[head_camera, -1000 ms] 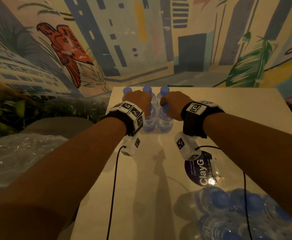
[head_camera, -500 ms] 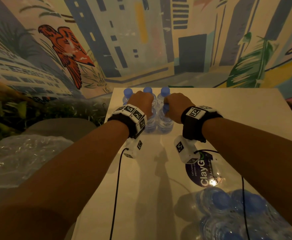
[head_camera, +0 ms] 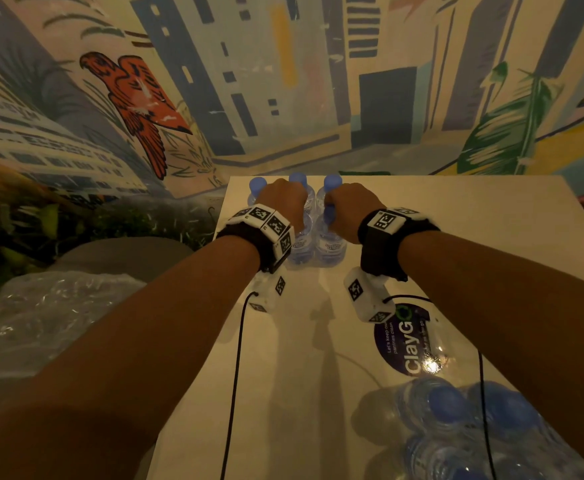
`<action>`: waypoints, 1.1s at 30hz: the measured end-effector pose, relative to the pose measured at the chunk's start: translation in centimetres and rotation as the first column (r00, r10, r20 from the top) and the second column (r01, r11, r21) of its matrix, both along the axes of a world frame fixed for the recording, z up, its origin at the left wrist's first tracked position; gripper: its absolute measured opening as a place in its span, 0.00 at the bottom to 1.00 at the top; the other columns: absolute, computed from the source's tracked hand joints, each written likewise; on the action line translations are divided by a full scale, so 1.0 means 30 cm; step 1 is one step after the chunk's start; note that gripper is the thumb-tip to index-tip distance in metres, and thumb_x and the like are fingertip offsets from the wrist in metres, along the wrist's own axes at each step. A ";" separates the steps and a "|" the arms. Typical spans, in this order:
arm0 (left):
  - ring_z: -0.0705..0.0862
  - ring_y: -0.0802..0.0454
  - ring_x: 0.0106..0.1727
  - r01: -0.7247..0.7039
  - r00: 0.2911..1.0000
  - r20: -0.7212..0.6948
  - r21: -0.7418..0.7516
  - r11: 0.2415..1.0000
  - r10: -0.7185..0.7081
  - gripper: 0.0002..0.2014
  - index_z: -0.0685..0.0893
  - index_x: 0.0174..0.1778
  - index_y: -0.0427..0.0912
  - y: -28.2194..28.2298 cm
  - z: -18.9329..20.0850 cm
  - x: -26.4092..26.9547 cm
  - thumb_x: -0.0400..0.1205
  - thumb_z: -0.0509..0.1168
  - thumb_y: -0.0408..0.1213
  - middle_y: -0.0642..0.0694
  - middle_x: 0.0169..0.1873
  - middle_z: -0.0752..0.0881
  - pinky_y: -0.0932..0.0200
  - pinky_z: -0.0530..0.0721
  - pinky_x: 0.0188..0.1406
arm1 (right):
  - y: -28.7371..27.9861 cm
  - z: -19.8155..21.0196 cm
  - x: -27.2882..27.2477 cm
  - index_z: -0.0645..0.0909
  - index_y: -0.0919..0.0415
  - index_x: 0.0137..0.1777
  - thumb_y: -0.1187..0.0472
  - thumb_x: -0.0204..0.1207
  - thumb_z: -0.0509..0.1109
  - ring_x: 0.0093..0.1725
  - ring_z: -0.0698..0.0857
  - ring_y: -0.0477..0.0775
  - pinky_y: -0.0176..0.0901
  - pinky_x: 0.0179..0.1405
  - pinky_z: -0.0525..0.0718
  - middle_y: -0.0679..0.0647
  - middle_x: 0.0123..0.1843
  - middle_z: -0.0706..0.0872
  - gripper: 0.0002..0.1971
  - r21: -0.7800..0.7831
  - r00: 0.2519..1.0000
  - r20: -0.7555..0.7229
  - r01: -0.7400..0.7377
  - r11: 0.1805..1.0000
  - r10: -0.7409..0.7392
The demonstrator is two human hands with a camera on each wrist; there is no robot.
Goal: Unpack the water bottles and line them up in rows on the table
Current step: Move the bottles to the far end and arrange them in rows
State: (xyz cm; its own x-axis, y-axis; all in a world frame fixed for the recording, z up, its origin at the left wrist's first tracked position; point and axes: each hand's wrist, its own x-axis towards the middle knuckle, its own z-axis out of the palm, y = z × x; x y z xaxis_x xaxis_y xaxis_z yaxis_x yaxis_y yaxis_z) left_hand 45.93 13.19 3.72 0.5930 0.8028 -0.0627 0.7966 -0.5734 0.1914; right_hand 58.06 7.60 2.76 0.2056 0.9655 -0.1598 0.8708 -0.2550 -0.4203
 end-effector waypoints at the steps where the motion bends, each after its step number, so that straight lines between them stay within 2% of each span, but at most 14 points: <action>1: 0.85 0.43 0.52 -0.005 1.000 0.009 -0.002 1.000 0.005 0.05 0.84 0.47 0.38 -0.001 -0.001 0.001 0.77 0.66 0.33 0.40 0.48 0.87 0.58 0.74 0.45 | 0.001 0.000 0.002 0.81 0.64 0.54 0.63 0.79 0.62 0.55 0.83 0.67 0.43 0.45 0.71 0.64 0.51 0.83 0.09 0.003 1.000 0.004 -0.007 1.000 0.006; 3: 0.85 0.42 0.53 -0.018 1.000 0.025 -0.005 1.000 0.018 0.04 0.83 0.46 0.39 -0.004 -0.003 0.003 0.78 0.64 0.32 0.39 0.48 0.86 0.57 0.75 0.47 | 0.002 0.000 0.006 0.80 0.64 0.53 0.63 0.79 0.62 0.53 0.84 0.67 0.44 0.43 0.72 0.62 0.47 0.82 0.09 0.017 1.000 0.022 -0.019 1.000 0.019; 8: 0.85 0.41 0.53 0.032 0.999 -0.002 0.016 0.999 -0.032 0.06 0.80 0.36 0.42 0.001 0.002 0.002 0.79 0.63 0.30 0.38 0.47 0.87 0.57 0.74 0.45 | 0.000 -0.004 0.002 0.80 0.65 0.55 0.63 0.78 0.63 0.54 0.84 0.68 0.46 0.46 0.76 0.65 0.53 0.85 0.09 0.029 0.997 0.061 -0.044 0.999 0.042; 12: 0.85 0.41 0.55 0.057 0.998 -0.034 0.009 0.998 -0.056 0.06 0.78 0.43 0.45 0.011 0.005 0.007 0.77 0.66 0.30 0.39 0.48 0.87 0.58 0.72 0.45 | 0.003 -0.011 0.007 0.80 0.64 0.55 0.64 0.77 0.65 0.53 0.84 0.66 0.47 0.48 0.78 0.64 0.51 0.86 0.09 0.039 0.998 0.046 -0.036 0.999 0.034; 15: 0.84 0.43 0.56 0.028 0.998 -0.048 0.008 1.000 -0.027 0.03 0.80 0.40 0.42 0.009 0.004 0.006 0.79 0.64 0.31 0.44 0.40 0.84 0.60 0.69 0.45 | 0.006 -0.016 0.006 0.79 0.66 0.56 0.65 0.77 0.64 0.52 0.84 0.68 0.47 0.45 0.77 0.66 0.51 0.86 0.10 0.041 0.999 0.043 -0.030 0.999 0.028; 17: 0.84 0.43 0.56 0.032 0.998 -0.056 0.029 0.999 -0.031 0.03 0.83 0.44 0.40 0.005 0.001 0.006 0.80 0.63 0.31 0.43 0.39 0.82 0.60 0.69 0.45 | 0.009 -0.015 0.006 0.79 0.67 0.57 0.64 0.77 0.63 0.54 0.84 0.69 0.45 0.44 0.73 0.67 0.53 0.85 0.11 0.037 0.998 0.047 -0.032 0.999 0.030; 20: 0.84 0.44 0.54 0.020 0.998 -0.054 0.041 0.999 -0.017 0.11 0.75 0.32 0.45 0.005 0.000 0.005 0.80 0.63 0.32 0.49 0.30 0.74 0.61 0.68 0.45 | 0.009 -0.012 0.005 0.79 0.67 0.57 0.64 0.79 0.63 0.55 0.84 0.68 0.43 0.44 0.72 0.67 0.55 0.85 0.11 0.037 0.996 0.079 -0.052 0.998 0.049; 21: 0.84 0.44 0.54 0.017 0.998 -0.053 0.029 0.999 -0.016 0.10 0.76 0.32 0.44 0.008 -0.002 0.007 0.79 0.64 0.32 0.49 0.31 0.76 0.61 0.68 0.45 | 0.009 -0.012 0.005 0.79 0.67 0.57 0.64 0.79 0.63 0.55 0.84 0.68 0.43 0.44 0.72 0.67 0.55 0.85 0.10 0.038 0.995 0.082 -0.051 0.998 0.048; 23: 0.84 0.43 0.54 0.019 0.999 -0.037 0.011 1.000 -0.018 0.03 0.83 0.44 0.39 0.010 0.000 0.008 0.79 0.64 0.31 0.43 0.40 0.83 0.59 0.70 0.45 | 0.008 -0.014 0.005 0.79 0.67 0.58 0.63 0.79 0.63 0.55 0.84 0.68 0.43 0.44 0.72 0.67 0.54 0.85 0.11 0.033 0.996 0.080 -0.046 0.998 0.043; 24: 0.84 0.42 0.54 0.027 0.999 -0.025 0.014 1.000 -0.027 0.05 0.84 0.47 0.39 0.011 -0.001 0.006 0.78 0.64 0.31 0.41 0.43 0.84 0.59 0.70 0.45 | 0.008 -0.014 0.005 0.79 0.67 0.58 0.63 0.79 0.63 0.55 0.84 0.67 0.44 0.43 0.72 0.66 0.54 0.85 0.11 0.029 0.996 0.076 -0.040 0.999 0.038; 28: 0.83 0.44 0.52 0.017 1.000 -0.016 0.018 1.000 -0.017 0.06 0.83 0.48 0.38 0.009 -0.005 0.003 0.80 0.62 0.32 0.43 0.40 0.83 0.59 0.69 0.46 | 0.014 -0.013 0.004 0.79 0.66 0.58 0.62 0.79 0.63 0.52 0.83 0.65 0.42 0.44 0.71 0.66 0.51 0.84 0.11 0.007 0.999 0.045 -0.018 1.000 0.018; 30: 0.78 0.49 0.46 -0.005 0.999 -0.033 0.019 1.000 0.005 0.06 0.79 0.38 0.41 0.007 -0.006 0.001 0.81 0.61 0.33 0.50 0.30 0.73 0.60 0.67 0.46 | 0.018 -0.014 0.002 0.79 0.66 0.57 0.62 0.79 0.62 0.48 0.81 0.61 0.42 0.44 0.70 0.61 0.44 0.78 0.10 -0.001 1.000 0.027 0.008 1.000 -0.008; 31: 0.76 0.50 0.45 -0.016 0.999 -0.038 0.019 1.000 0.017 0.12 0.73 0.31 0.45 0.011 -0.009 0.002 0.81 0.60 0.33 0.52 0.29 0.70 0.60 0.66 0.46 | 0.020 -0.015 0.002 0.79 0.65 0.56 0.62 0.79 0.62 0.46 0.80 0.61 0.41 0.44 0.69 0.58 0.42 0.76 0.10 0.000 1.000 0.018 0.022 1.000 -0.022; 33: 0.80 0.47 0.47 -0.012 0.999 -0.030 0.003 1.000 0.013 0.14 0.69 0.29 0.46 0.015 -0.011 0.004 0.80 0.62 0.33 0.47 0.34 0.78 0.59 0.68 0.45 | 0.024 -0.019 0.004 0.79 0.65 0.55 0.62 0.79 0.62 0.48 0.82 0.63 0.42 0.43 0.70 0.58 0.42 0.76 0.10 0.001 0.999 0.024 0.028 1.000 -0.028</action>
State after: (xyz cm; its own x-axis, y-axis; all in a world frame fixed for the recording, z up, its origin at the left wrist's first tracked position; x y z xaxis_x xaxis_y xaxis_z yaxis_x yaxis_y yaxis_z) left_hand 46.06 13.65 3.38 0.5807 0.8103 -0.0784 0.8091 -0.5638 0.1660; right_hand 58.17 8.32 2.20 0.2364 0.9594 -0.1539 0.8732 -0.2792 -0.3993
